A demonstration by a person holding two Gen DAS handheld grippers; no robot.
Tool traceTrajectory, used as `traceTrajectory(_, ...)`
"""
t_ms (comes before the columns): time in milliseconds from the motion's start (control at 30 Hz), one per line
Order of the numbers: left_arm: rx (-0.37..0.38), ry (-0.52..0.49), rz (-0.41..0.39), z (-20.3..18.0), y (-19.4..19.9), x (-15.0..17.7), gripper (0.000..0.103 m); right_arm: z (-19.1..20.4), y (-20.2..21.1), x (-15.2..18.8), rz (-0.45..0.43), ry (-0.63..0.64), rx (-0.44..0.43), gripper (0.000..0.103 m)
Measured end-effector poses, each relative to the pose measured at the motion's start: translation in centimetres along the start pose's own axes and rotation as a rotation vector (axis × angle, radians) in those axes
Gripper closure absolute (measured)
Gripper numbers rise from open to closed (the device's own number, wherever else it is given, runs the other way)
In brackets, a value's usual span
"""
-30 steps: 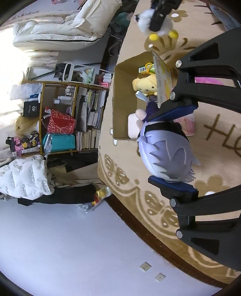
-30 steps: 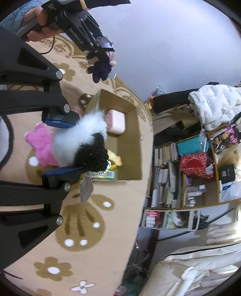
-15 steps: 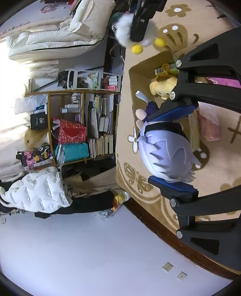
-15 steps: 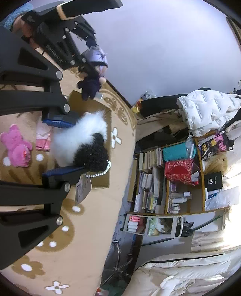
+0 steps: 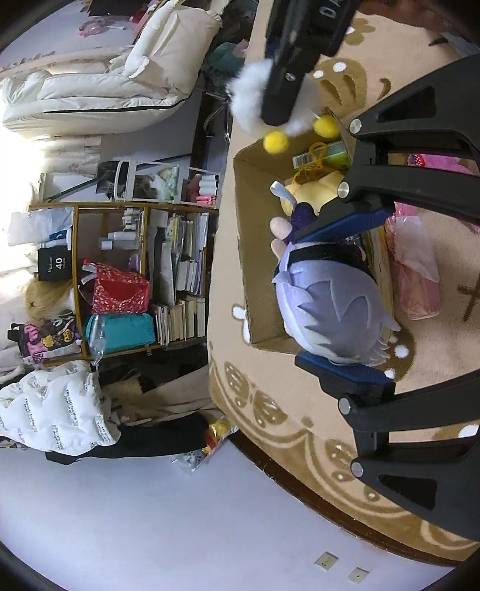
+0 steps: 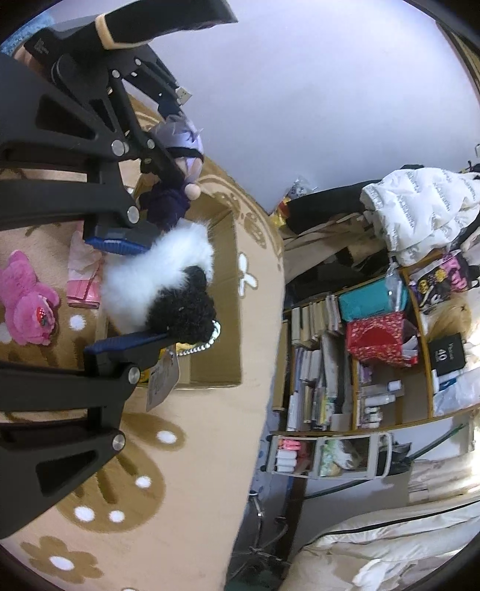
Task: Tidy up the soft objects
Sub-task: 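Carry the doll with the left gripper while the right gripper carries the fluffy keychain over the box, then open the left gripper over the box while the right gripper releases the keychain inside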
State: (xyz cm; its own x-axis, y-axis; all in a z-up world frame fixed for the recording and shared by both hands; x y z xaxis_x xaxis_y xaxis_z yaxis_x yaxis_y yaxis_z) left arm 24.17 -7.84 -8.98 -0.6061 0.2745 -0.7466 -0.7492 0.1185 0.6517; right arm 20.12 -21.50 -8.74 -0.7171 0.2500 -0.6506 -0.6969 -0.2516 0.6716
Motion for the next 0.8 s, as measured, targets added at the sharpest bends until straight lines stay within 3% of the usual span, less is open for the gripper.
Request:
traceTrajectory(667, 0.045, 0.099, 0.028, 1.7, -1.3, 0.7, 0.041, -0.9, -1.6, 1.1, 0.048, -0.030, -0.003, 0.060)
traceTrajectory(733, 0.043, 0.107, 0.021, 2.0, -1.3, 0.7, 0.032, -0.9, -1.6, 1.1, 0.050, -0.038, -0.008, 0.054)
traceTrajectory(800, 0.030, 0.118, 0.007, 2.5, -1.0, 0.5, 0.017, -1.0, -1.4, 0.9, 0.039, -0.048, -0.013, 0.046)
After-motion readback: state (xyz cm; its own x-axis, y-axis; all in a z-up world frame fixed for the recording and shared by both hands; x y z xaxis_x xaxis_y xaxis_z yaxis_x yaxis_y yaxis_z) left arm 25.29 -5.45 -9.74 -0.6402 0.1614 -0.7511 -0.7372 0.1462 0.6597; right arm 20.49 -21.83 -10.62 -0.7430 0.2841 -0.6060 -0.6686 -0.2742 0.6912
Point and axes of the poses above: each gripper's, at about its wrist camera, not at the fingertips, and y roughly against the way its jaws point, z to its left, x to its underside, the point moved 8 cm from there along -y, roughly the way its jaws point, and after that the axes turned 2 degrees about -y, right-handed, at the moved point
